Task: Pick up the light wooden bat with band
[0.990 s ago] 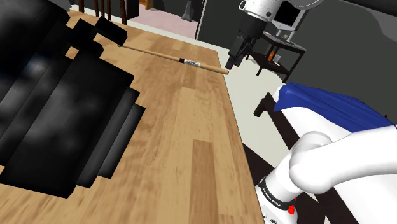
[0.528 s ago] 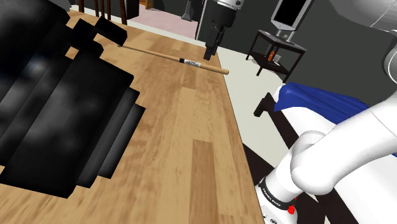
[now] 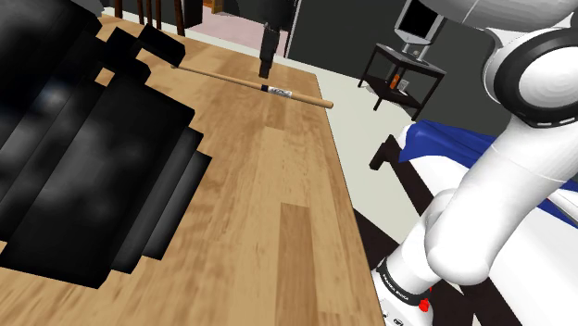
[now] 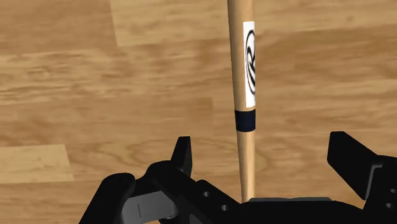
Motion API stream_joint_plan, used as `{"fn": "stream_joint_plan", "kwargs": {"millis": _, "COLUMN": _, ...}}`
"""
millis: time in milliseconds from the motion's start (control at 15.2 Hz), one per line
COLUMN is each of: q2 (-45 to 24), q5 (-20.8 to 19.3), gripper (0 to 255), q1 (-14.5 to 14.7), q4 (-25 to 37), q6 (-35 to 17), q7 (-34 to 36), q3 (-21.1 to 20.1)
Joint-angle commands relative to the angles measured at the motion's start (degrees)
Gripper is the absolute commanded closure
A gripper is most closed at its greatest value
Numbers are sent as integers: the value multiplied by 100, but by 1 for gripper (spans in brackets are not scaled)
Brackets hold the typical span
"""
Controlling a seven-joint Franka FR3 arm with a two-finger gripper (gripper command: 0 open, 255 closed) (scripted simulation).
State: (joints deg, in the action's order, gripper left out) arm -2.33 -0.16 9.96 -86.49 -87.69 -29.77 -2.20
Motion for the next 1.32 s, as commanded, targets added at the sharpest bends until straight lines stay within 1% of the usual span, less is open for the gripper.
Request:
{"fn": "stream_joint_plan", "kwargs": {"millis": 0, "q2": -207, "q5": -44, "gripper": 0, "q1": 34, "q4": 155, "q6": -34, "q7": -137, "q3": -35}}
{"fn": "stream_joint_plan", "kwargs": {"millis": 396, "q2": -94, "q5": -39, "gripper": 0, "q1": 31, "q4": -458, "q6": -534, "q7": -137, "q3": -33}}
{"fn": "stream_joint_plan", "kwargs": {"millis": 528, "q2": -86, "q5": -38, "gripper": 0, "q1": 31, "q4": -513, "q6": -581, "q7": -137, "q3": -33}}
{"fn": "stream_joint_plan", "kwargs": {"millis": 594, "q2": -88, "q5": -38, "gripper": 255, "q1": 27, "q4": -514, "q6": -583, "q7": -143, "q3": -30}}
{"fn": "stream_joint_plan", "kwargs": {"millis": 1188, "q2": -86, "q5": -38, "gripper": 255, "q1": 31, "q4": -513, "q6": -580, "q7": -137, "q3": -33}}
{"fn": "stream_joint_plan", "kwargs": {"millis": 1254, "q2": -100, "q5": -39, "gripper": 255, "q1": 32, "q4": -418, "q6": -499, "q7": -137, "q3": -33}}
